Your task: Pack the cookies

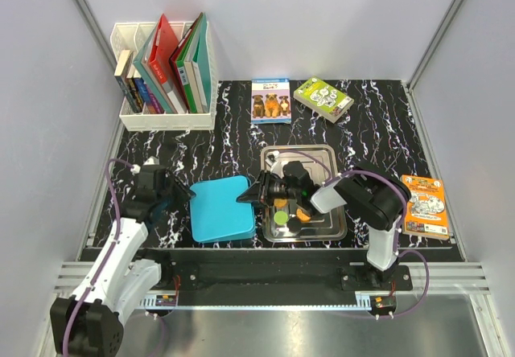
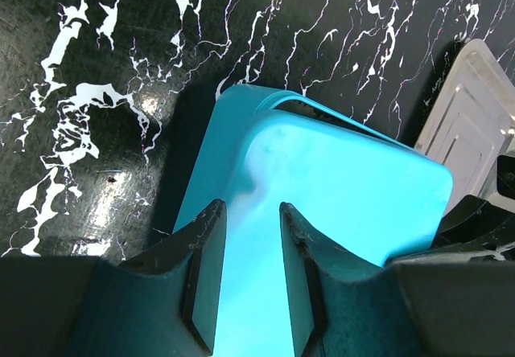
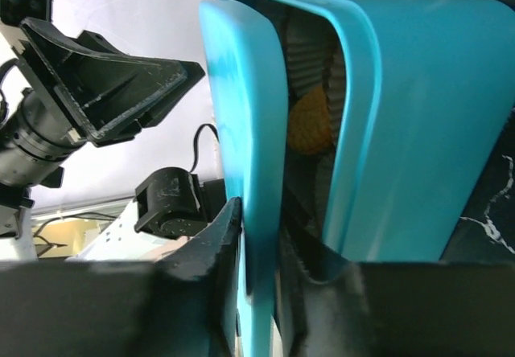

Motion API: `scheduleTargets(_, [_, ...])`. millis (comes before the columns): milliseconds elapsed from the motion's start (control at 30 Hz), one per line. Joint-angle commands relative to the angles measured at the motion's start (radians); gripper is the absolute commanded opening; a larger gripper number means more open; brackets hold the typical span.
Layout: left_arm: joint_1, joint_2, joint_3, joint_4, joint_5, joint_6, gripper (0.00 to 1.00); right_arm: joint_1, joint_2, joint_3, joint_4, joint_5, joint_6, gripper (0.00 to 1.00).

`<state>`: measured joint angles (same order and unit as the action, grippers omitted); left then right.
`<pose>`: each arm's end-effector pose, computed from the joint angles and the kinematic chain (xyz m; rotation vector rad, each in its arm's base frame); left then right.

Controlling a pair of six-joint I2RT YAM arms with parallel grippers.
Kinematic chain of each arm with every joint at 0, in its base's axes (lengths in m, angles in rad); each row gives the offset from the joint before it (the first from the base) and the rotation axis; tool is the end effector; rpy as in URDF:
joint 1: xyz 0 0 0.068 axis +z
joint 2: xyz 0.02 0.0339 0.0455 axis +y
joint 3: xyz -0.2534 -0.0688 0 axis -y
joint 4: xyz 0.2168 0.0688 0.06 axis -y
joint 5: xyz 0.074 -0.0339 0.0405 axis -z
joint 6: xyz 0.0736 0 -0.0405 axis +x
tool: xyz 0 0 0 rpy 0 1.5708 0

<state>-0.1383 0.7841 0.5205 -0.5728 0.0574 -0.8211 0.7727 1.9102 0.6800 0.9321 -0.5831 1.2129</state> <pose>0.1622 -0.0268 0.1844 -0.8010 2.3358 -0.5012 0.2315 0.2823 0.1284 0.0044 2.3092 1.7648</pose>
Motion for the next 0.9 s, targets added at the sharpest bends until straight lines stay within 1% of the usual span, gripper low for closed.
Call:
scheduleTargets(0, [-0.001,0.001,-0.002,0.048,0.018,-0.004,0.36,0.011,-0.074,0.021,-0.047,0.034,-0.07,0.2])
scheduleTargets(100, [-0.001,-0.025,-0.002,0.037,0.006,-0.016,0.36,0.011,-0.077,0.018,-0.055,0.037,-0.069,0.11])
scheduleTargets(200, [-0.001,-0.078,-0.013,0.03,-0.016,-0.036,0.36,0.011,-0.068,-0.008,0.003,0.048,-0.044,0.06])
scheduleTargets(367, [0.0,-0.103,-0.011,0.008,-0.039,-0.046,0.36,0.01,-0.028,-0.057,0.223,0.062,0.04,0.02])
scheduleTargets(400, [0.0,-0.105,-0.014,0.008,-0.041,-0.047,0.36,0.011,-0.014,-0.068,0.3,0.06,0.056,0.02])
scheduleTargets(467, [0.0,-0.103,-0.014,0.011,-0.033,-0.053,0.36,0.011,0.033,-0.077,0.387,0.058,0.112,0.01])
scheduleTargets(500, [0.0,-0.105,-0.016,0.014,-0.03,-0.053,0.36,0.008,0.052,-0.08,0.463,0.055,0.134,0.0])
scheduleTargets(533, [-0.001,-0.102,-0.013,0.016,-0.027,-0.056,0.36,0.01,0.07,-0.077,0.484,0.055,0.169,0.0])
scheduleTargets(600, [0.0,-0.103,-0.01,0.016,-0.025,-0.056,0.36,0.011,0.099,-0.068,0.51,0.046,0.181,0.0])
scheduleTargets(867, [0.0,-0.1,-0.016,0.027,-0.01,-0.053,0.36,0.002,0.087,-0.062,0.513,0.034,0.197,0.0])
